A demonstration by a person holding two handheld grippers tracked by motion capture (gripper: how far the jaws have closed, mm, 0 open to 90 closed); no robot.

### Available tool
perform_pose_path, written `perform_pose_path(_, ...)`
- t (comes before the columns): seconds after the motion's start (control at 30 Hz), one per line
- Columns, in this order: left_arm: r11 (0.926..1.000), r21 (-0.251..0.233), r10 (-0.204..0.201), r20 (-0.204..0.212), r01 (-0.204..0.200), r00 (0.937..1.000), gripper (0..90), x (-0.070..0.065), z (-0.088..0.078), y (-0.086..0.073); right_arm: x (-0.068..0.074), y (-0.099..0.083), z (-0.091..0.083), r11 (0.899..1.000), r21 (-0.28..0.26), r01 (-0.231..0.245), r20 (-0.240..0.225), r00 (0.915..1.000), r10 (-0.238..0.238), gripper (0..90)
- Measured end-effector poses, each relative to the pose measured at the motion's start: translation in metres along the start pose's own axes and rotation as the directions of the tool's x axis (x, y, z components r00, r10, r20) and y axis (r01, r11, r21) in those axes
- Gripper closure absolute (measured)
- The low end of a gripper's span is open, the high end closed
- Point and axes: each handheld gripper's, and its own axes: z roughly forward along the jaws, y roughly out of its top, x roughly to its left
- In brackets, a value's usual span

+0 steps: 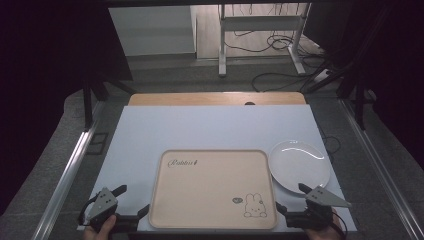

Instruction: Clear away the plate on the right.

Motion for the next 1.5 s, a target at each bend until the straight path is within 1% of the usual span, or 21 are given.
perform_pose_path(0.03, 0.9995, 0.027, 0.018, -0.012, -0.017, 0.9998, 0.0, -0.002, 0.001, 0.0, 0.001, 0.001, 0.003, 1.0, 0.011, 0.02, -0.001, 0.9998, -0.02, 0.0)
perform_pose_path(0.07, 0.9995, 0.027, 0.018, -0.012, -0.017, 0.9998, 0.0, -0.002, 0.001, 0.0, 0.003, 0.002, 0.007, 0.999, 0.023, 0.045, -0.001, 0.999, -0.045, 0.0)
perform_pose_path(0.13, 0.9993, 0.034, 0.019, -0.026, -0.018, 0.9995, 0.0, -0.003, 0.0, -0.001, 0.003, 0.003, 0.009, 0.998, 0.029, 0.055, -0.003, 0.9985, -0.055, 0.0)
perform_pose_path(0.2, 0.9996, 0.021, 0.021, -0.023, -0.02, 0.9995, 0.0, -0.003, -0.003, -0.003, 0.005, 0.005, 0.015, 0.995, 0.043, 0.086, -0.016, 0.9962, -0.086, 0.0)
perform_pose_path(0.23, 0.9995, 0.022, 0.024, -0.02, -0.023, 0.9995, 0.0, -0.004, -0.004, -0.003, 0.006, 0.005, 0.016, 0.995, 0.046, 0.091, -0.016, 0.9958, -0.091, 0.0)
perform_pose_path(0.43, 0.9986, 0.023, 0.047, 0.004, -0.047, 0.9989, 0.0, -0.005, -0.005, -0.005, 0.006, 0.007, 0.017, 0.994, 0.045, 0.101, -0.019, 0.9948, -0.1, 0.0)
perform_pose_path(0.53, 0.9979, 0.004, 0.065, -0.021, -0.065, 0.9977, 0.0, -0.004, -0.005, -0.005, 0.006, 0.007, 0.021, 0.993, 0.054, 0.109, -0.032, 0.9937, -0.107, 0.0)
perform_pose_path(0.57, 0.9968, -0.001, 0.08, -0.047, -0.08, 0.9957, 0.0, -0.004, -0.005, -0.006, 0.006, 0.007, 0.022, 0.992, 0.057, 0.114, -0.034, 0.9931, -0.112, 0.0)
perform_pose_path(0.6, 0.9968, -0.001, 0.08, -0.047, -0.08, 0.9957, 0.0, -0.004, -0.005, -0.006, 0.006, 0.007, 0.022, 0.992, 0.057, 0.114, -0.034, 0.9931, -0.112, 0.0)
perform_pose_path(0.67, 0.9958, 0.001, 0.092, -0.069, -0.092, 0.9934, 0.0, -0.004, -0.005, -0.006, 0.008, 0.007, 0.022, 0.99, 0.06, 0.124, -0.033, 0.9919, -0.123, 0.0)
perform_pose_path(0.93, 0.996, -0.009, 0.088, -0.072, -0.089, 0.9935, 0.0, -0.004, -0.006, -0.007, 0.008, 0.006, 0.024, 0.99, 0.074, 0.122, -0.033, 0.9923, -0.12, 0.0)
perform_pose_path(1.03, 0.9959, -0.01, 0.09, -0.067, -0.09, 0.9938, 0.0, -0.004, -0.005, -0.006, 0.009, 0.006, 0.025, 0.987, 0.103, 0.122, -0.03, 0.9924, -0.119, 0.0)
perform_pose_path(1.07, 0.9957, -0.008, 0.092, -0.061, -0.092, 0.9939, 0.0, -0.004, -0.004, -0.006, 0.01, 0.006, 0.026, 0.986, 0.113, 0.125, -0.023, 0.9921, -0.124, 0.0)
perform_pose_path(1.23, 0.9956, -0.006, 0.093, -0.06, -0.094, 0.9939, 0.0, -0.004, -0.003, -0.005, 0.01, 0.005, 0.025, 0.985, 0.104, 0.135, 0.002, 0.9908, -0.135, 0.0)
perform_pose_path(1.27, 0.9957, -0.006, 0.092, -0.061, -0.093, 0.9938, 0.0, -0.004, -0.003, -0.005, 0.01, 0.005, 0.025, 0.985, 0.109, 0.135, 0.013, 0.9905, -0.137, 0.0)
perform_pose_path(1.3, 0.9957, -0.006, 0.092, -0.063, -0.092, 0.9938, 0.0, -0.003, -0.003, -0.005, 0.009, 0.006, 0.025, 0.984, 0.113, 0.138, 0.044, 0.9886, -0.144, 0.0)
perform_pose_path(1.37, 0.9957, -0.004, 0.092, -0.065, -0.092, 0.9937, 0.0, -0.003, -0.003, -0.005, 0.007, 0.006, 0.025, 0.984, 0.111, 0.14, 0.065, 0.9868, -0.148, 0.0)
perform_pose_path(1.4, 0.9957, -0.002, 0.092, -0.066, -0.092, 0.9936, 0.0, -0.003, -0.003, -0.005, 0.007, 0.006, 0.025, 0.984, 0.111, 0.14, 0.065, 0.9868, -0.148, 0.0)
perform_pose_path(1.43, 0.9958, 0.0, 0.092, -0.066, -0.092, 0.9936, 0.0, -0.003, -0.002, -0.005, 0.007, 0.006, 0.026, 0.985, 0.108, 0.131, 0.073, 0.9876, -0.139, 0.0)
perform_pose_path(1.47, 0.9958, 0.004, 0.092, -0.066, -0.092, 0.9936, 0.0, -0.004, -0.002, -0.005, 0.005, 0.006, 0.026, 0.986, 0.11, 0.127, 0.091, 0.9863, -0.137, 0.0)
perform_pose_path(1.5, 0.9958, 0.004, 0.092, -0.066, -0.092, 0.9936, 0.0, -0.004, -0.002, -0.005, 0.005, 0.006, 0.026, 0.986, 0.11, 0.127, 0.091, 0.9863, -0.137, 0.0)
